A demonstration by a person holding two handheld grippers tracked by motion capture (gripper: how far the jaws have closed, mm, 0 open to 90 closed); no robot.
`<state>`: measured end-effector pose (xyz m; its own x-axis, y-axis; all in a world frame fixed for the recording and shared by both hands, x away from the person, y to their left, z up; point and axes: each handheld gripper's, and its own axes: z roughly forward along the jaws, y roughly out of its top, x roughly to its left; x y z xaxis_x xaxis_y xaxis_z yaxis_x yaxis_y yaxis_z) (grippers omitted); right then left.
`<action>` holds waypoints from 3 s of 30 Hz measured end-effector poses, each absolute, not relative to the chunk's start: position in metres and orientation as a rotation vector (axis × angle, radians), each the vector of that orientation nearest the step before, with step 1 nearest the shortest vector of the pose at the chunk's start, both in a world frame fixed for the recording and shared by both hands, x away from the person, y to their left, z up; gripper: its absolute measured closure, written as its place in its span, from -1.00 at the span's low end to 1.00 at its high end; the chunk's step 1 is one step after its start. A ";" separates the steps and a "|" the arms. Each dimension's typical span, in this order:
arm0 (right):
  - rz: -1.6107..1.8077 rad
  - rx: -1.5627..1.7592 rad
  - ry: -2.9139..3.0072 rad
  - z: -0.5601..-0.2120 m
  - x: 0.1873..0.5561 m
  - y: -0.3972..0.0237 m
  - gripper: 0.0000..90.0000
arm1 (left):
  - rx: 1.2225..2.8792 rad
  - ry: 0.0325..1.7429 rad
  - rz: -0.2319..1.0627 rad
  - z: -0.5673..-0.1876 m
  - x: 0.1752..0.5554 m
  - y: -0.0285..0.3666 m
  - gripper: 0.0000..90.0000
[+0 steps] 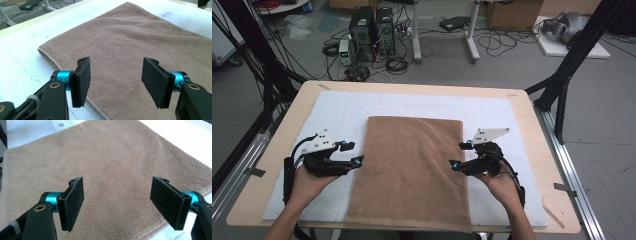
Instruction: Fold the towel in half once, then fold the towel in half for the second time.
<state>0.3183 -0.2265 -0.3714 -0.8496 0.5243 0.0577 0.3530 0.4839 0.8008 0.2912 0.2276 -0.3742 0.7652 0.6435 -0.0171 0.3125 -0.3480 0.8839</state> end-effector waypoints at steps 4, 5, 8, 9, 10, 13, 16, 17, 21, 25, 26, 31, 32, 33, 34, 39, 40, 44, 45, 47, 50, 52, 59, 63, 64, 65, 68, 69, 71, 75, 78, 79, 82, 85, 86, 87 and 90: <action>1.294 0.761 2.535 -0.372 0.321 -0.226 -0.42 | 1.961 0.724 0.401 -0.375 0.295 0.224 -0.10; 1.295 0.765 2.538 -0.372 0.321 -0.226 -0.42 | 1.965 0.723 0.399 -0.375 0.296 0.223 -0.10; 1.294 0.763 2.533 -0.372 0.323 -0.226 -0.43 | 1.970 0.724 0.397 -0.375 0.299 0.222 -0.10; 1.292 0.766 2.533 -0.372 0.323 -0.227 -0.43 | 1.978 0.725 0.394 -0.374 0.300 0.222 -0.11; 1.290 0.772 2.530 -0.371 0.323 -0.227 -0.43 | 1.978 0.726 0.396 -0.373 0.302 0.221 -0.12; 1.288 0.775 2.522 -0.369 0.326 -0.229 -0.43 | 1.979 0.724 0.402 -0.371 0.307 0.221 -0.12; 1.286 0.785 2.509 -0.367 0.329 -0.231 -0.43 | 1.978 0.731 0.408 -0.369 0.312 0.220 -0.12; 1.287 0.788 2.508 -0.366 0.331 -0.232 -0.43 | 1.977 0.734 0.411 -0.369 0.314 0.220 -0.12; 1.279 0.800 2.494 -0.361 0.338 -0.233 -0.43 | 1.980 0.742 0.419 -0.363 0.320 0.220 -0.12; 1.275 0.790 2.481 -0.355 0.347 -0.234 -0.43 | 1.975 0.740 0.441 -0.355 0.327 0.221 -0.11; 1.273 0.793 2.478 -0.353 0.350 -0.234 -0.43 | 1.972 0.737 0.433 -0.354 0.330 0.222 -0.08; 1.253 0.797 2.458 -0.342 0.369 -0.233 -0.42 | 1.965 0.794 0.436 -0.353 0.353 0.224 -0.07; 1.258 0.796 2.448 -0.340 0.373 -0.232 -0.42 | 1.962 0.807 0.440 -0.353 0.359 0.225 -0.07; 1.254 0.797 2.448 -0.338 0.377 -0.232 -0.42 | 1.948 0.826 0.427 -0.353 0.365 0.225 -0.08; 1.244 0.804 2.450 -0.336 0.382 -0.232 -0.42 | 1.939 0.839 0.414 -0.353 0.371 0.226 -0.08; 1.246 0.847 2.410 -0.338 0.406 -0.234 -0.42 | 1.940 0.879 0.464 -0.357 0.397 0.225 -0.06; 1.236 0.858 2.402 -0.342 0.410 -0.234 -0.42 | 1.944 0.885 0.462 -0.359 0.402 0.225 -0.06; 1.223 0.911 2.384 -0.358 0.423 -0.237 -0.42 | 1.960 0.926 0.422 -0.376 0.416 0.225 -0.08; 1.220 0.918 2.376 -0.362 0.425 -0.237 -0.42 | 1.961 0.937 0.402 -0.380 0.419 0.225 -0.09; 1.215 0.948 2.371 -0.372 0.428 -0.237 -0.40 | 1.953 0.950 0.384 -0.387 0.422 0.223 -0.09; 1.161 0.968 2.404 -0.387 0.430 -0.236 -0.40 | 1.940 0.950 0.385 -0.398 0.422 0.220 -0.09; 1.134 0.986 2.419 -0.396 0.430 -0.235 -0.40 | 1.971 0.957 0.361 -0.404 0.424 0.218 -0.11; 1.080 1.026 2.424 -0.416 0.431 -0.236 -0.35 | 2.034 1.003 0.326 -0.420 0.428 0.213 -0.15; 1.055 1.052 2.418 -0.425 0.431 -0.237 -0.31 | 2.079 1.005 0.318 -0.426 0.428 0.209 -0.13; 1.052 1.058 2.421 -0.427 0.431 -0.237 -0.31 | 2.078 1.007 0.317 -0.427 0.428 0.208 -0.13; 1.042 1.067 2.426 -0.429 0.431 -0.237 -0.31 | 2.076 1.006 0.311 -0.427 0.428 0.207 -0.14; 1.040 1.074 2.432 -0.434 0.430 -0.236 -0.31 | 2.051 0.998 0.362 -0.432 0.423 0.209 -0.12; 1.040 1.082 2.434 -0.435 0.430 -0.236 -0.31 | 2.045 1.007 0.366 -0.435 0.422 0.211 -0.10; 1.040 1.079 2.432 -0.436 0.430 -0.235 -0.31 | 2.055 1.034 0.333 -0.440 0.422 0.216 -0.10; 1.036 1.113 2.436 -0.441 0.431 -0.237 -0.28 | 2.049 1.061 0.319 -0.444 0.422 0.217 -0.11; 1.054 1.161 2.432 -0.444 0.432 -0.239 -0.25 | 2.062 1.062 0.344 -0.444 0.422 0.214 -0.05; 1.055 1.165 2.429 -0.444 0.432 -0.239 -0.22 | 2.068 1.061 0.352 -0.444 0.422 0.214 -0.04; 1.048 1.153 2.448 -0.443 0.431 -0.236 -0.04 | 2.067 1.075 0.360 -0.444 0.422 0.211 0.03; 1.056 1.189 2.446 -0.442 0.431 -0.235 0.08 | 2.071 1.083 0.366 -0.443 0.421 0.210 0.10; 1.059 1.195 2.446 -0.442 0.431 -0.235 0.13 | 2.074 1.085 0.370 -0.443 0.421 0.209 0.11; 1.063 1.200 2.450 -0.442 0.430 -0.235 0.19 | 2.075 1.089 0.371 -0.443 0.421 0.208 0.13; 1.080 1.209 2.456 -0.442 0.430 -0.234 0.32 | 2.061 1.094 0.361 -0.443 0.420 0.207 0.24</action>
